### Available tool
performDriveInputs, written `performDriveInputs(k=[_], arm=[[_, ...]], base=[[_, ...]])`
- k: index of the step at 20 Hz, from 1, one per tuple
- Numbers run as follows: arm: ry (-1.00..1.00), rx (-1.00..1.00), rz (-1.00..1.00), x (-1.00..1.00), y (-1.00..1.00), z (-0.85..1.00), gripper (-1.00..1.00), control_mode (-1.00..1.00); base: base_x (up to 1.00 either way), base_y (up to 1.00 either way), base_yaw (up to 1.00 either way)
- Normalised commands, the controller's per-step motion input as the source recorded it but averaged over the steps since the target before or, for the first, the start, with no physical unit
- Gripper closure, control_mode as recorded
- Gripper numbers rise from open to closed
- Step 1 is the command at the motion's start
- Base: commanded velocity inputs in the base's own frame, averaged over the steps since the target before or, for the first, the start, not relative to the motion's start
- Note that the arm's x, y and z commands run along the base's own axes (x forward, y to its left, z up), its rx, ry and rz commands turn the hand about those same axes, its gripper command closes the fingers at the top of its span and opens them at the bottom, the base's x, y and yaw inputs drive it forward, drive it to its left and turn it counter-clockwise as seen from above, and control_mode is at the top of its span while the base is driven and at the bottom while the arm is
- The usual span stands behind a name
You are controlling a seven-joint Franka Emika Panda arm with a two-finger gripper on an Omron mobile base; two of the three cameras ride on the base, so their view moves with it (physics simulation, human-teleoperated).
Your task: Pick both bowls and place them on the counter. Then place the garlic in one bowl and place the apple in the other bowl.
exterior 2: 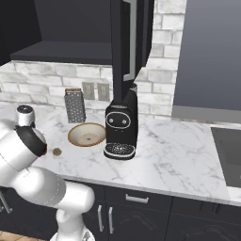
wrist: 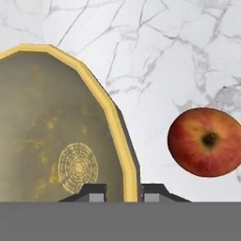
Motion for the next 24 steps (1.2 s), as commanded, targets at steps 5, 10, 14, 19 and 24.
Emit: performDriveInputs(k=[5,10,14,19,24], arm=[[0.0,-0.05,0.0,0.29,0.08,-0.1,1.0,-1.0],[0.0,-0.01,0.0,0.1,0.18,-0.02,1.0,-1.0],[0.0,0.0,0.0,0.0,0.22,0.0,-1.0,-1.0],[-0.02,0.0,0.0,0.0,0.1,0.02,-1.0,-1.0],[-0.08,0.0,-0.01,-0.05,-0.01,0.08,-1.0,-1.0]], base=[[0.0,0.0,0.0],[0.0,0.0,0.0],[0.0,0.0,0.0],[0.0,0.0,0.0],[0.0,0.0,0.0]])
